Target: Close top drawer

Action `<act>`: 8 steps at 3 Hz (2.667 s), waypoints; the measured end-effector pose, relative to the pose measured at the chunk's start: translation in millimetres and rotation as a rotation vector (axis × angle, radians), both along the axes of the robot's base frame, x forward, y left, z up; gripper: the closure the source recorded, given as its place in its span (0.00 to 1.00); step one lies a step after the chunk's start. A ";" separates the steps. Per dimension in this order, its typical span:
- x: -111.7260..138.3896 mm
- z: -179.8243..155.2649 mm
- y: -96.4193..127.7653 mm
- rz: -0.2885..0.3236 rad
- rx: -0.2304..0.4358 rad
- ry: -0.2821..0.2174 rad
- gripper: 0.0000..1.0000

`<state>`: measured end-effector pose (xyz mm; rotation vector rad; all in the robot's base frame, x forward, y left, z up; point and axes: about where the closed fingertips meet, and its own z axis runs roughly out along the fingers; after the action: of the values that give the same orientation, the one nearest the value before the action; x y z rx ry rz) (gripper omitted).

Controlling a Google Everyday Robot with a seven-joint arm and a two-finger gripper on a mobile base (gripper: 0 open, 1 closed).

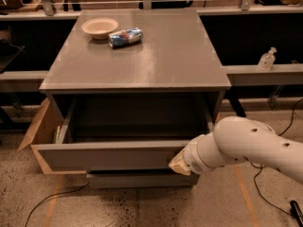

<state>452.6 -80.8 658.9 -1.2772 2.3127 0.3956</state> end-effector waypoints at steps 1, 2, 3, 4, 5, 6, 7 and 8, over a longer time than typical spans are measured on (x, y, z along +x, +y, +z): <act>28.7 -1.3 2.4 0.021 0.017 -0.038 1.00; 58.8 -2.8 6.5 0.045 0.034 -0.076 1.00; 85.9 0.1 12.6 0.069 0.042 -0.119 1.00; 110.0 5.9 20.8 0.094 0.030 -0.166 1.00; 126.8 13.6 28.1 0.114 0.022 -0.202 1.00; 132.6 19.9 32.5 0.126 0.022 -0.221 1.00; 155.8 26.6 43.4 0.157 0.036 -0.242 1.00; 155.9 23.9 42.5 0.161 0.033 -0.230 1.00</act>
Offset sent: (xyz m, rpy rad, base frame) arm 0.1115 0.0128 -0.0050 0.0636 -0.1413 0.0827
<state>608.5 -38.3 682.8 -1.4191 2.0133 0.3198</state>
